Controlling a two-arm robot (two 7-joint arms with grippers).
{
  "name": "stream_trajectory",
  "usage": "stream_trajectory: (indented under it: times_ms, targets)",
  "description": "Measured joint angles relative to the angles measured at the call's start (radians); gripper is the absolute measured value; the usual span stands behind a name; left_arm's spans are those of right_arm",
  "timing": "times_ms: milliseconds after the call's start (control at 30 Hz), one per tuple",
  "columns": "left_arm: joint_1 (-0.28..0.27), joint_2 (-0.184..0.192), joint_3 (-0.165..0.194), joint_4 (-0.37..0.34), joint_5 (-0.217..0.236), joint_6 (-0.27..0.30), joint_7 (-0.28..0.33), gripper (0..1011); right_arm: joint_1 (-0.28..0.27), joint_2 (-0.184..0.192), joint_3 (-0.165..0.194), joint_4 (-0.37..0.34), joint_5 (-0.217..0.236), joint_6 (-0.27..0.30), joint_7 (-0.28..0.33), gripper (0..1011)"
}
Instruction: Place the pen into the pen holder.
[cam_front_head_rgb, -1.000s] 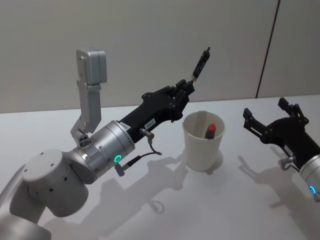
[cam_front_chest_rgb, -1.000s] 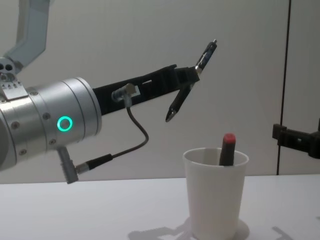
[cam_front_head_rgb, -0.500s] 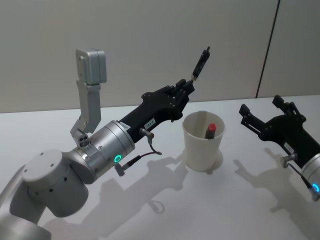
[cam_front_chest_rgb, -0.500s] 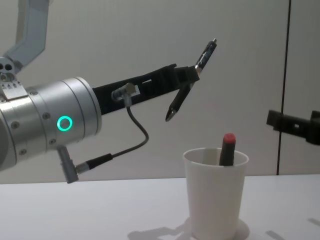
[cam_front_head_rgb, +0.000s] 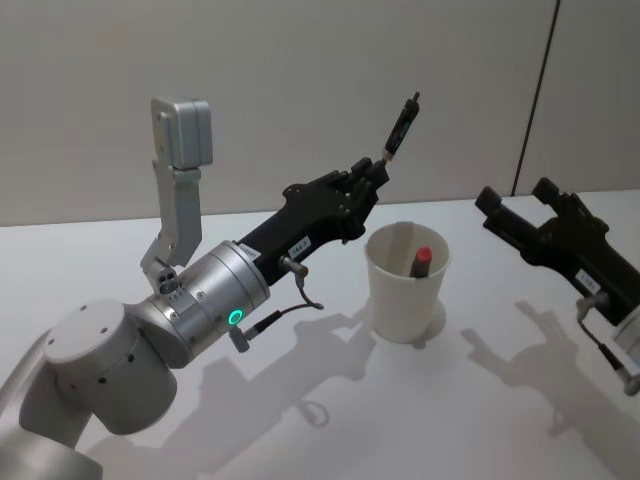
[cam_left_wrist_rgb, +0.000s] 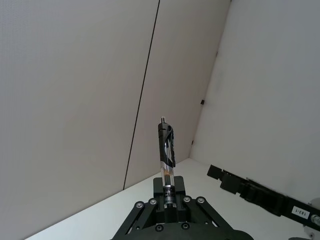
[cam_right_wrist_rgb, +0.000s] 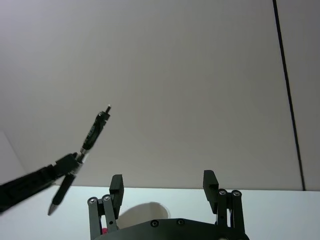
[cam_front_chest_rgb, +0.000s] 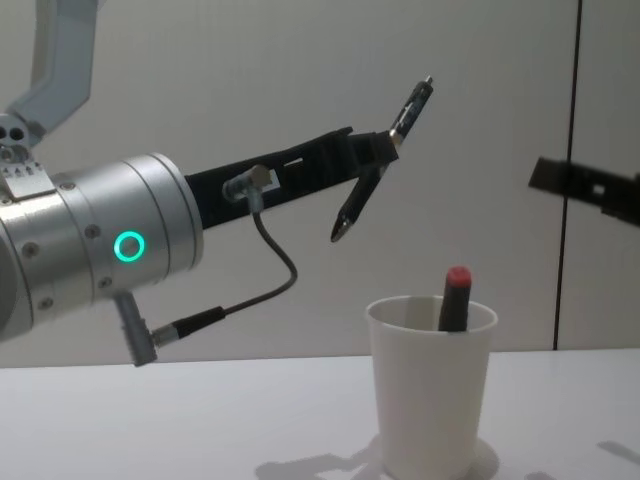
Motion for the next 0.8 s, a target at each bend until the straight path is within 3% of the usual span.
stream_trajectory:
  times_ms: [500, 800]
  targets:
    - [0.0, 0.0, 0.0, 0.0, 0.0, 0.0, 0.0, 119, 0.06, -0.024, 0.016, 0.015, 0.249, 0.085, 0.051, 1001]
    - [0.0, 0.0, 0.0, 0.0, 0.0, 0.0, 0.0, 119, 0.126, -0.055, 0.01, 0.064, 0.348, 0.151, 0.064, 1001]
